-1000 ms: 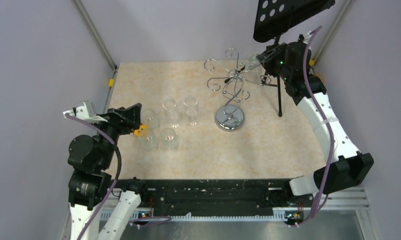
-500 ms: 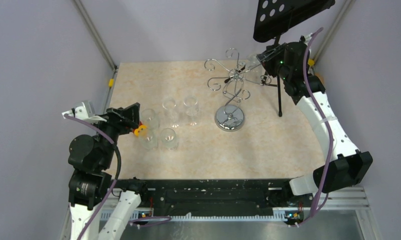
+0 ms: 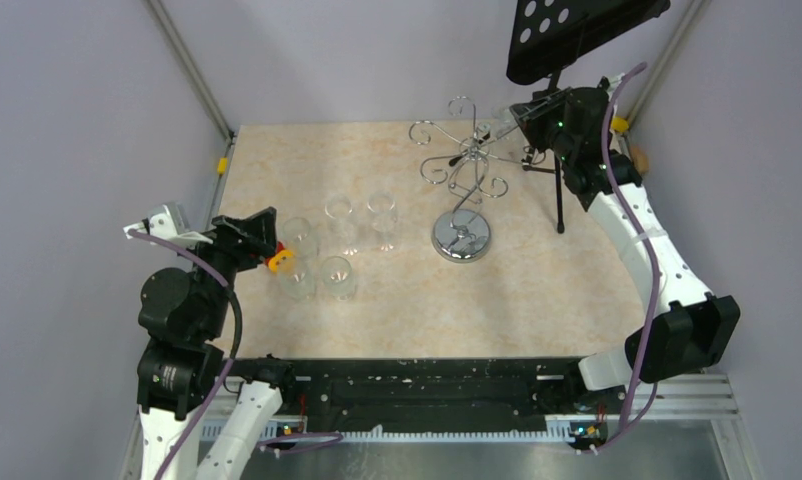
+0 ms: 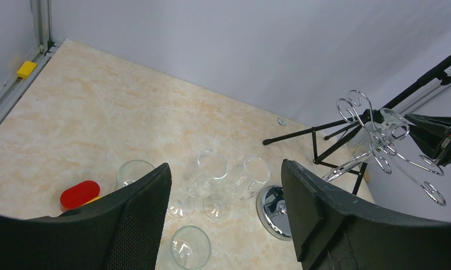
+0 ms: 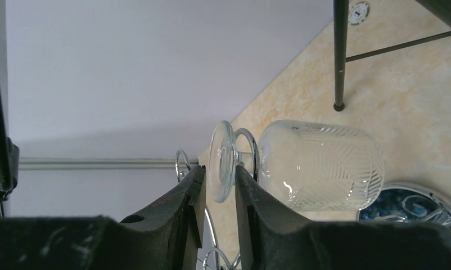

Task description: Take the wine glass off the wine glass rack

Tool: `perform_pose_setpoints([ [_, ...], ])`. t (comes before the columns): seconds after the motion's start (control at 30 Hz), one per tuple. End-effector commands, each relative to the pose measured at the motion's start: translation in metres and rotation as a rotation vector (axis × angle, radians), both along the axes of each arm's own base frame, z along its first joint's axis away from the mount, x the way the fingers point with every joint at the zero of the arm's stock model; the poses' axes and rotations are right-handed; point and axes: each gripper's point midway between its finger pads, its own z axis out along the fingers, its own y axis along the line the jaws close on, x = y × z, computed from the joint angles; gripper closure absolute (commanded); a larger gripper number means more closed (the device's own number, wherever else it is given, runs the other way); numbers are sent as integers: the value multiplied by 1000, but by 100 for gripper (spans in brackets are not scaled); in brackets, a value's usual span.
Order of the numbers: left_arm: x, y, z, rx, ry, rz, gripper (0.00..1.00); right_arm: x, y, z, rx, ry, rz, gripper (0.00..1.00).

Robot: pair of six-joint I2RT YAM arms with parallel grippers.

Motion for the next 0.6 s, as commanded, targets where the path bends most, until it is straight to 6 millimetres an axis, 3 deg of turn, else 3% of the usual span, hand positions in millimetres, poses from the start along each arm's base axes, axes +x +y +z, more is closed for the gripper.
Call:
perform_pose_setpoints([
  [0.0,-6,5,17,4,-50,21,25,2,-1,12,66,-41,-11,73],
  [0.4,-9,8,18,3,-49,31,25,12,8,2,136,-20,-6,74],
  [0.57,-10,9,17,5,-45,37,25,11,7,2,155,-25,-10,88],
])
